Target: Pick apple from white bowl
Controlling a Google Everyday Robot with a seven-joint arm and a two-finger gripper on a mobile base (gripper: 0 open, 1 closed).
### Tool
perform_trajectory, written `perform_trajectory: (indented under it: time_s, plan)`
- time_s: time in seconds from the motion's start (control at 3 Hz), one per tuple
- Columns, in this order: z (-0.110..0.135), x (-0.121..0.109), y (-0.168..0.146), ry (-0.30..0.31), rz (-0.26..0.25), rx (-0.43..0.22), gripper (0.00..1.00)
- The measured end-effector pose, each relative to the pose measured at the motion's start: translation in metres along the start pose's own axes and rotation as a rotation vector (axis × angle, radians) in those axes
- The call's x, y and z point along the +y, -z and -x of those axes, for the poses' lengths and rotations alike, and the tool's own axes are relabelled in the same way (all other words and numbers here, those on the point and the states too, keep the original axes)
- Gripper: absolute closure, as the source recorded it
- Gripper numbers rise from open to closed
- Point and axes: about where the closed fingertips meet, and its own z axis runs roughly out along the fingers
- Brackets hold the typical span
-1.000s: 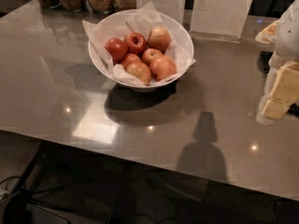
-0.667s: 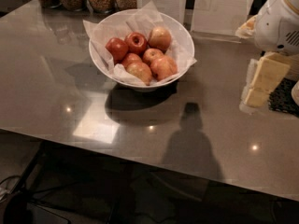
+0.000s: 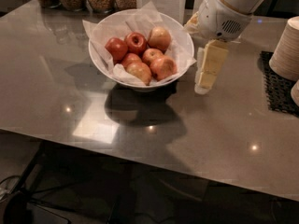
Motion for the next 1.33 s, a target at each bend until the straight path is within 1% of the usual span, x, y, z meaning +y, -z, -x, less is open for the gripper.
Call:
perform_trajectory:
  time_s: [0.33, 0.67, 1.0, 1.33]
  plan:
    - [0.030, -0.023, -0.032, 0.060, 0.039, -0.017, 0.00]
    - [0.030, -0.023, -0.032, 0.059, 0.038, -0.017, 0.00]
    - [0.019, -0.054, -0.027, 0.024, -0.019, -0.062, 0.00]
    - [0.032, -0.111, -0.017, 0.044, -0.135, -0.187, 0.00]
